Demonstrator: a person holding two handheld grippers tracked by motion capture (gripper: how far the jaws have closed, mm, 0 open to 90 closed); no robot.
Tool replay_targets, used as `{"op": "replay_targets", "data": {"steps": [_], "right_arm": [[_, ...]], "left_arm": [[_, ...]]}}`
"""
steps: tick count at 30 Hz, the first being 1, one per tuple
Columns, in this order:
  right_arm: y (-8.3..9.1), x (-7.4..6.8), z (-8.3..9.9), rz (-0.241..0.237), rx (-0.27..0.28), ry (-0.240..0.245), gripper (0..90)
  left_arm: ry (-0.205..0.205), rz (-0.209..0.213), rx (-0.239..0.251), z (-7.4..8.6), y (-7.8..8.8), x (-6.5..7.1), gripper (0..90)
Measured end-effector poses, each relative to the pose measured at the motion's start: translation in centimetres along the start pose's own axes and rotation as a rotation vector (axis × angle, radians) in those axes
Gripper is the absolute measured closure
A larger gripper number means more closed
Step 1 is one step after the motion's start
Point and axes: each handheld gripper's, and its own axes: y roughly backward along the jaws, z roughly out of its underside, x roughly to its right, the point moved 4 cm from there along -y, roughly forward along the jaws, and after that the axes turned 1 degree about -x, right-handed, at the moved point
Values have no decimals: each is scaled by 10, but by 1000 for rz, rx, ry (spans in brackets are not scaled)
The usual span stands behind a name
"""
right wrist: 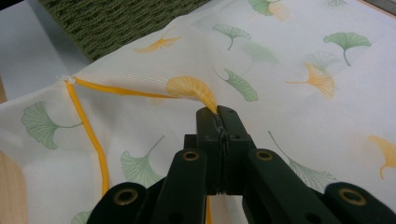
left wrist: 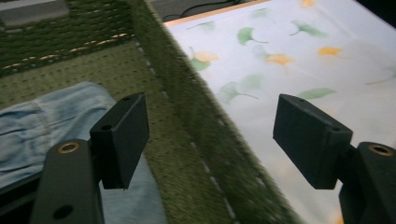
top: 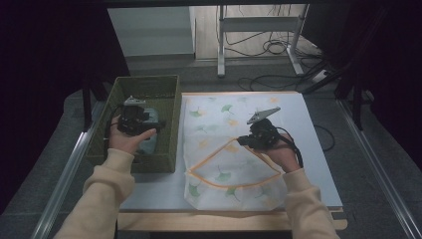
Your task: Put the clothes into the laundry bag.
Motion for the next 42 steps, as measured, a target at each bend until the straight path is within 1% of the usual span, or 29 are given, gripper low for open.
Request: {"op": "replay_targets", "data": {"steps": [2,3,5,7,8,9,10,11,14,17,25,26,29,30,31,32,33,34,35,37,38,39,40,41,42], "right_arm": [[0,1,0,6,-1,-4,885],[0,1,1,5,0,-2,885],[-1,1,1,4,0,-3,885],[-1,1,1,5,-2,-4,886],[-1,1,1,5,-2,-4,886],[-1,1,1,5,-3,-3,885],[-1,1,1,5,-3,-3,885],[-1,1,1,5,-3,-2,885],[-1,1,1,3,-2,-2,885],[-1,1,1,2,1,-3,885],[-1,2,1,4,-2,-3,885],[-1,2,1,5,-2,-3,885],[-1,2,1,4,-3,-3,885],[-1,2,1,4,-4,-3,885],[-2,2,1,4,-4,-3,885],[-2,2,1,4,-4,-3,885],[-2,2,2,3,-6,-3,885],[-2,2,2,4,-6,-3,885],[-2,2,2,4,-5,-3,885],[-2,2,2,4,-5,-3,885],[-2,2,2,4,-5,-3,884],[-3,2,2,4,-5,-2,884],[-3,2,2,6,-5,-1,885],[-3,2,2,7,-2,-1,885],[-3,2,2,7,-2,-1,885]], "left_arm": [[6,-4,-3,-1,-2,-2,268],[9,-14,-17,-2,-7,-7,268],[15,-20,-28,-2,-12,-11,266],[9,-36,-39,-2,-17,-15,260],[9,-36,-39,-2,-17,-15,258],[19,-45,-54,-1,-23,-20,256],[19,-45,-54,-1,-23,-20,253],[29,-55,-67,0,-28,-24,252],[41,-74,-85,1,-35,-30,238],[57,-84,-83,0,-39,-33,226],[59,-101,-110,2,-47,-40,223],[64,-103,-114,2,-48,-41,220],[86,-90,-114,1,-50,-43,215],[86,-90,-114,1,-50,-43,215],[73,-104,-122,1,-52,-44,214],[73,-104,-122,1,-52,-44,213],[82,-105,-134,1,-56,-45,213],[82,-105,-134,1,-56,-45,212],[82,-114,-148,3,-60,-49,212],[90,-118,-154,3,-62,-50,210],[90,-126,-162,4,-64,-53,208],[101,-142,-178,6,-68,-59,206],[101,-142,-178,6,-68,-59,205],[99,-160,-189,7,-71,-63,203],[99,-160,-189,7,-71,-63,203]]}}
